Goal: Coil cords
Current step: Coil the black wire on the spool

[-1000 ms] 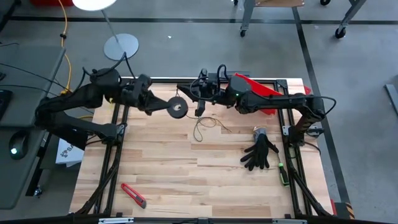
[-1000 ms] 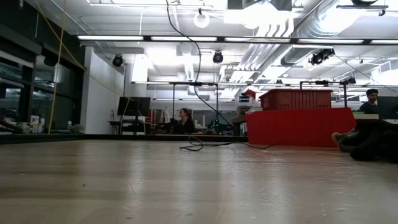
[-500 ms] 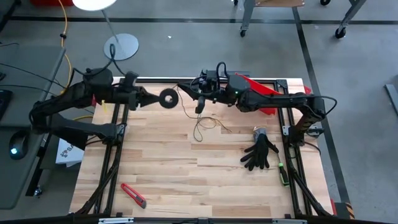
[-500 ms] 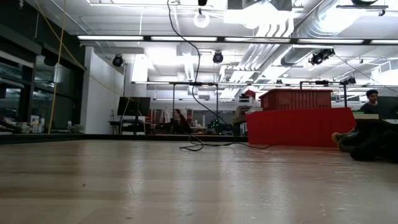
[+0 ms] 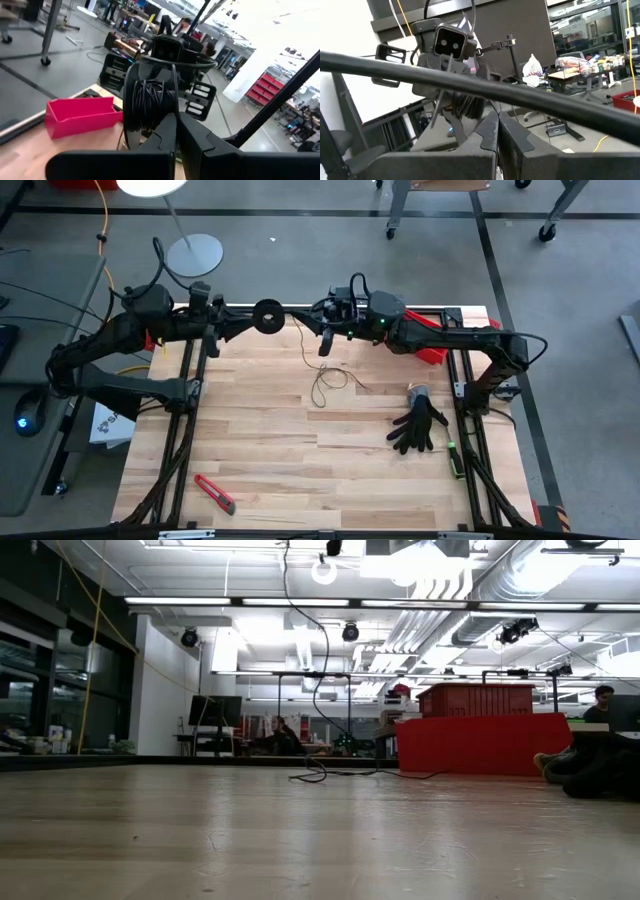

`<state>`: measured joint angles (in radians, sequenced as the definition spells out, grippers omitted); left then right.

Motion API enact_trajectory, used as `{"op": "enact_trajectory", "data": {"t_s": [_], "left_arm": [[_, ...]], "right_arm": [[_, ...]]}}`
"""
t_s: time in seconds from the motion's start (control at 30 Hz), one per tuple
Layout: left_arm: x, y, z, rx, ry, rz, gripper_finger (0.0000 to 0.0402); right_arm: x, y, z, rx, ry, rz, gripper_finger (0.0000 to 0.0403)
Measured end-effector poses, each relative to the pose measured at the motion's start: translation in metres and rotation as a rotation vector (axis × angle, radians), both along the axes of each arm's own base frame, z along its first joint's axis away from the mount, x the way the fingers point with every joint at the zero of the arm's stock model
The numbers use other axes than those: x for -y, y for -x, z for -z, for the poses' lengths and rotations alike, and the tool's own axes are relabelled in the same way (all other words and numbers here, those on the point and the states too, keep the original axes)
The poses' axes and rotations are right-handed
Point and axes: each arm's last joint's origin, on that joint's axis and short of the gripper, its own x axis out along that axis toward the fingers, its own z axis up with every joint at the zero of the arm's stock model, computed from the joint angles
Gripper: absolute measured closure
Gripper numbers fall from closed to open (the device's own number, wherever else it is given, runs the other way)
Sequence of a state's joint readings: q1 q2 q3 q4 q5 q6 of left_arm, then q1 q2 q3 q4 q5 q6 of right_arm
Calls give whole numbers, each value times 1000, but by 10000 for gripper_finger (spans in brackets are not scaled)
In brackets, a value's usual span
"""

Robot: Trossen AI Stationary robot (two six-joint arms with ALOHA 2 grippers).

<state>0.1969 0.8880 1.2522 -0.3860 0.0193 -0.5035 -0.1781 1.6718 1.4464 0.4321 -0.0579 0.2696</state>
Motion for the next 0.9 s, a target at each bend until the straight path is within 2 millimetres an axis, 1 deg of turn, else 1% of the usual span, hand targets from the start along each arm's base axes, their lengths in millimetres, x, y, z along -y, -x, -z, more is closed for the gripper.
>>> {"op": "enact_trajectory", "data": {"t_s": [0.17, 0.33, 0.43, 0.5, 0.63, 0.77, 0.9], "left_arm": [[-1, -3, -4, 32, -76, -7, 399], [-3, -5, -5, 31, -135, -71, 399], [-3, -6, -6, 38, -149, -76, 399], [-4, -7, -9, 76, -155, -80, 399], [-4, -8, -15, 133, -183, -87, 399], [-5, -13, -17, 144, -232, -97, 399], [-6, -16, -18, 156, -267, -105, 399]], "right_arm": [[0, 0, 1, -10, 25, 2, 403], [0, 0, 2, -31, 62, 9, 403], [0, -1, 5, -61, 52, 8, 402], [1, -1, 8, -86, 31, 7, 396], [2, -1, 13, -140, 18, 7, 364], [2, -2, 14, -149, 21, 9, 316], [3, -1, 15, -173, 54, 72, 269]]}}
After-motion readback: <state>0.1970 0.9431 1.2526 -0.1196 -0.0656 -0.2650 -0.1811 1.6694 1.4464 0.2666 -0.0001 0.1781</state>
